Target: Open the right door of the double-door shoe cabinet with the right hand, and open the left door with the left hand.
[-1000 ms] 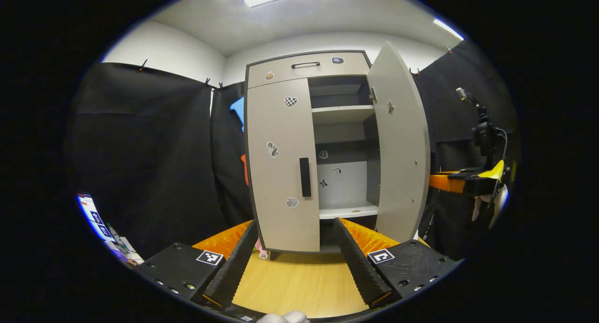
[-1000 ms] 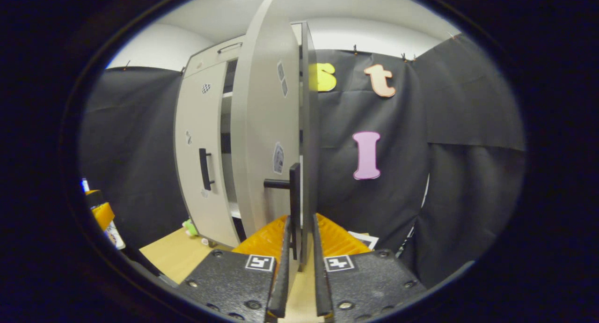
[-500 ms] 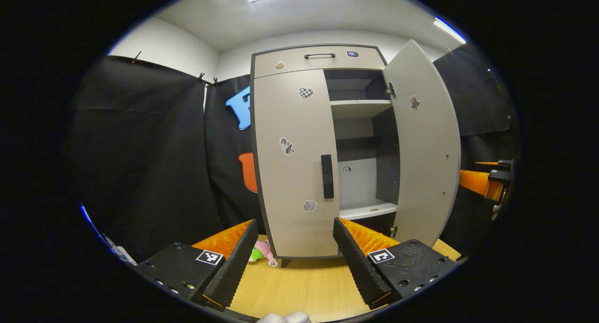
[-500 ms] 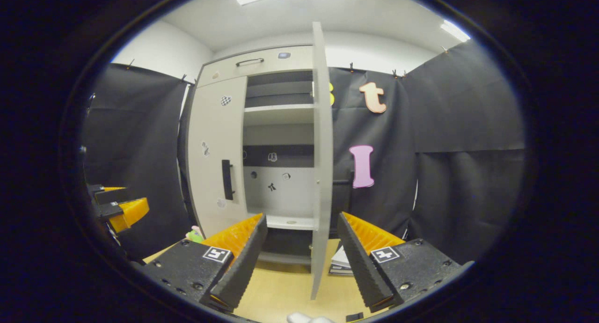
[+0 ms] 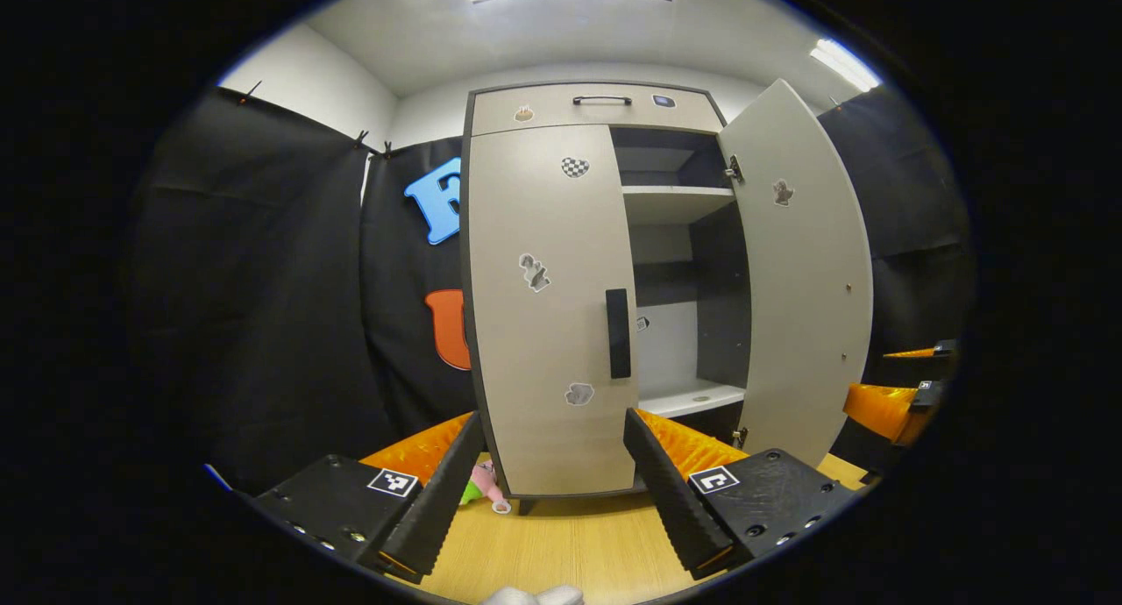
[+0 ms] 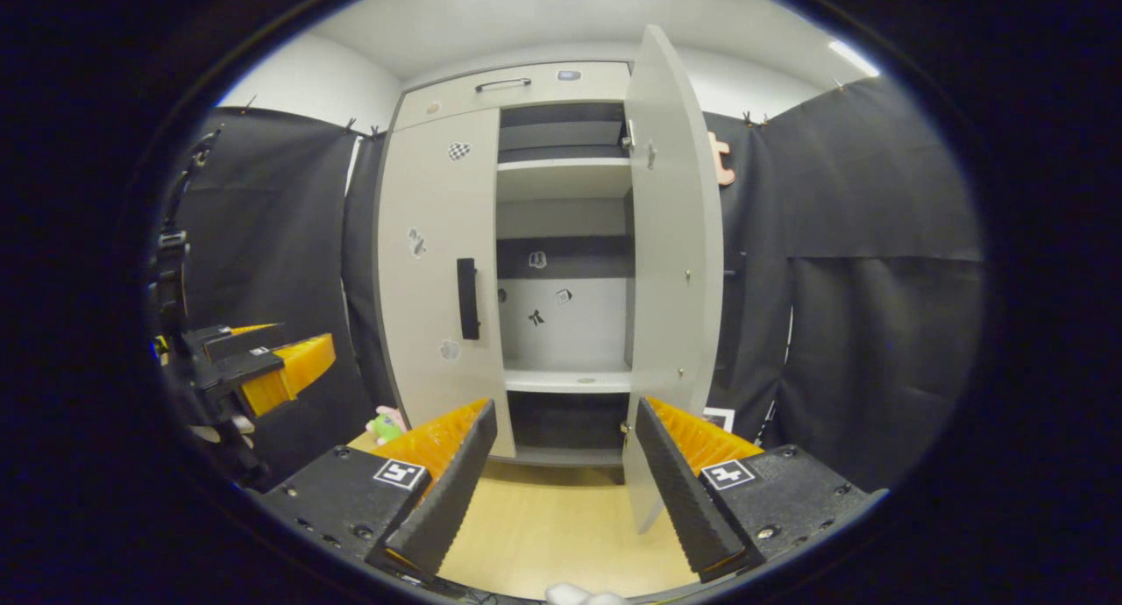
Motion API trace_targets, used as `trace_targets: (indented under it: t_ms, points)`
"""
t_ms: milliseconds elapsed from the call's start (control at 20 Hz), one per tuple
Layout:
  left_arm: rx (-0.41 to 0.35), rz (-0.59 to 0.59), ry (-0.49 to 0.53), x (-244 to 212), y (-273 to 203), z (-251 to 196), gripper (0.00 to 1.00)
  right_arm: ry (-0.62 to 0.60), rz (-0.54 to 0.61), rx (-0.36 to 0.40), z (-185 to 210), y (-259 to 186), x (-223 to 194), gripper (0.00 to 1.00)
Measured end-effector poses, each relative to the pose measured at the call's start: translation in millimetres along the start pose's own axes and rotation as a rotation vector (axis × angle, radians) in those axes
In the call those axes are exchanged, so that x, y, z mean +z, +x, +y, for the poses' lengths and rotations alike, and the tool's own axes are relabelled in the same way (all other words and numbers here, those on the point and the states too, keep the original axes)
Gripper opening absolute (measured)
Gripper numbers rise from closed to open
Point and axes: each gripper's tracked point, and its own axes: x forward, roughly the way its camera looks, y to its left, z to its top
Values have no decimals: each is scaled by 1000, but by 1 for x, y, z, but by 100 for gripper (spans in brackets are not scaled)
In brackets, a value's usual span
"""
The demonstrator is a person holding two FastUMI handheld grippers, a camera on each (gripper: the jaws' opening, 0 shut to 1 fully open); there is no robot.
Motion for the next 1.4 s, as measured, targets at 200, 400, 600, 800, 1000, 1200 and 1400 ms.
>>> trace_targets:
  t_ms: [200, 400, 600, 800, 1000, 1200, 1400]
  points:
    - [-48, -18, -1, 5, 52, -16, 96, -6, -2, -46, -2, -4, 6, 97]
    - [-82, -23, -28, 5, 113, -37, 96, 10, 15, -92, -7, -4, 8, 99]
    - [-78, -10, -8, -6, 177, -50, 96, 5, 34, -141, -17, -6, 7, 99]
    - [-78, 13, -11, -15, 225, -60, 96, 10, 48, -178, -27, -1, 5, 99]
    - [-70, 0, -4, -11, 245, -68, 96, 16, 59, -185, -29, 8, 6, 99]
    - [-33, 8, -9, -11, 253, -67, 76, 17, 57, -171, -26, 12, 7, 99]
    - [-81, 13, -22, -8, 253, -79, 39, 18, 61, -153, -25, 13, 7, 99]
